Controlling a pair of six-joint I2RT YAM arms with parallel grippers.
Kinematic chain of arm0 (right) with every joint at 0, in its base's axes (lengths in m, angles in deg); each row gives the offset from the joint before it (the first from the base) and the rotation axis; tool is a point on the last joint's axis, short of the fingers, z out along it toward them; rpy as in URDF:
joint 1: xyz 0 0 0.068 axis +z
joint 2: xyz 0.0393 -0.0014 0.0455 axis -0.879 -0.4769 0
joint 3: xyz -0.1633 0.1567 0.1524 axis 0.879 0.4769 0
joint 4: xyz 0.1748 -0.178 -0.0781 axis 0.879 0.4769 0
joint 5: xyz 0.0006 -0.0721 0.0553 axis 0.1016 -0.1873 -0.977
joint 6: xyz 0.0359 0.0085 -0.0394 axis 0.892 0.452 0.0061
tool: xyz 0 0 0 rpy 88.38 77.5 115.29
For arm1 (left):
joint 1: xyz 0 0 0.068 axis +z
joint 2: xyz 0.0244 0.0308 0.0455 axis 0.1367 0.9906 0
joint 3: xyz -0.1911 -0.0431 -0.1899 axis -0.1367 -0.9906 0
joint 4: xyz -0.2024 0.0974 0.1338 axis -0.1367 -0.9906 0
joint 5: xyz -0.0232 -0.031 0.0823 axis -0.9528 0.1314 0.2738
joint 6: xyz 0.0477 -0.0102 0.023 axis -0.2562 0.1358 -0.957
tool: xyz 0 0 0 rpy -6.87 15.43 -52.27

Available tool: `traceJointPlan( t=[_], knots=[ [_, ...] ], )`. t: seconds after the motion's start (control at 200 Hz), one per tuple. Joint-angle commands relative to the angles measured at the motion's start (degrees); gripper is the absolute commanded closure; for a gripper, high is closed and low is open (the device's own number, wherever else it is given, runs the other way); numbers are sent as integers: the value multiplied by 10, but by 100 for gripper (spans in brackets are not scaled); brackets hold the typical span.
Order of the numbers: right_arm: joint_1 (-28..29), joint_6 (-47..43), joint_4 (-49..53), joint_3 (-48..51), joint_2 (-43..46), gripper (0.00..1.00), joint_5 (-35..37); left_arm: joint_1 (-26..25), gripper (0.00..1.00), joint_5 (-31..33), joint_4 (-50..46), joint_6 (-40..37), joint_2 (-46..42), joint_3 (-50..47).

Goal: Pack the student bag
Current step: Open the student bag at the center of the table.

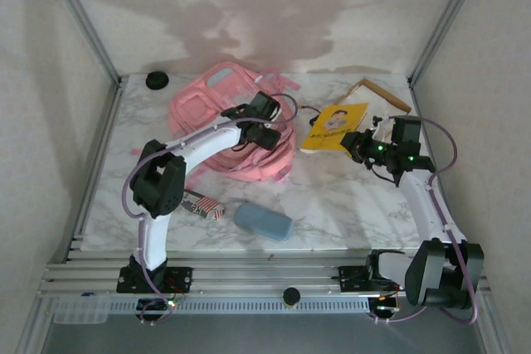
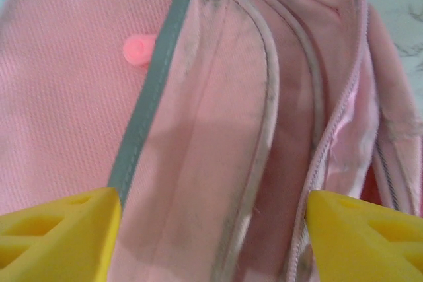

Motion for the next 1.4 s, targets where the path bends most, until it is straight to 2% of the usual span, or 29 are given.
traceJointPlan(
  t=[0.0,0.19,0.25,0.32,0.406,0.571,0.681,0.766,1.092,1.222,1.397],
  knots=[
    [-5,-16,-32,3,4,100,-15,-1,26,50,-33,-33,35,45],
    [-4,-13,-37,5,2,100,-16,-1,24,-3,-63,-65,78,88],
    [-4,-11,-40,6,2,100,-17,1,24,2,-63,-71,88,92],
    [-4,-10,-41,8,1,100,-18,7,29,35,-60,-60,100,106],
    [-5,-9,-46,12,0,100,-18,17,35,41,-51,-54,104,117],
    [-4,-10,-44,7,-1,100,-19,24,68,43,-40,-79,94,120],
    [-5,-19,-38,0,-4,100,-19,33,83,43,-47,-89,85,130],
    [-4,-27,-35,-5,-7,100,-22,41,100,43,-49,-93,68,131],
    [12,-34,-24,-36,-21,100,-32,59,100,59,-67,-89,-41,130],
    [65,-19,-33,-55,-36,100,-28,68,100,81,-80,-83,-88,130],
    [164,19,-103,-64,-77,100,-28,91,100,84,-115,-64,-125,157]
  ],
)
